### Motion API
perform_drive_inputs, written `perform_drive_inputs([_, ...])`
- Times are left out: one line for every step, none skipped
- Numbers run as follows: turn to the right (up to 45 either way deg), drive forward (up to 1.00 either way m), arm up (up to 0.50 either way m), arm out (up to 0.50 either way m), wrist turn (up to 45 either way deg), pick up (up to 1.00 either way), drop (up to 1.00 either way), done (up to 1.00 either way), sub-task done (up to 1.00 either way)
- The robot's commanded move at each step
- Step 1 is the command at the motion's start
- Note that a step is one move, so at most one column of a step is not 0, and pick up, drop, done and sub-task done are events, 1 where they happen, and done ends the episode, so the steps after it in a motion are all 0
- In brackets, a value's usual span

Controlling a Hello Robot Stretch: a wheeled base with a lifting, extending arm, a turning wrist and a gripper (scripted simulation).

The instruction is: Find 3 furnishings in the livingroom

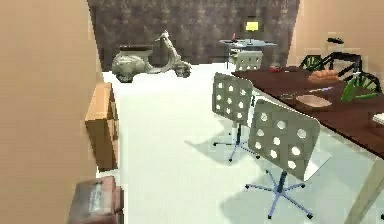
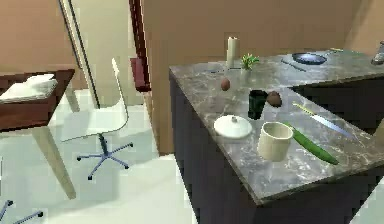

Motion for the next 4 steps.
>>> perform_drive_inputs([0.0, 0.80, 0.00, 0.00, 0.0, 0.00, 0.00, 0.00, 0.00])
perform_drive_inputs([-15.0, 0.00, 0.00, 0.00, 0.0, 0.00, 0.00, 0.00, 0.00])
perform_drive_inputs([0.0, 1.00, 0.00, 0.00, 0.0, 0.00, 0.00, 0.00, 0.00])
perform_drive_inputs([0.0, 0.30, 0.00, 0.00, 0.0, 0.00, 0.00, 0.00, 0.00])
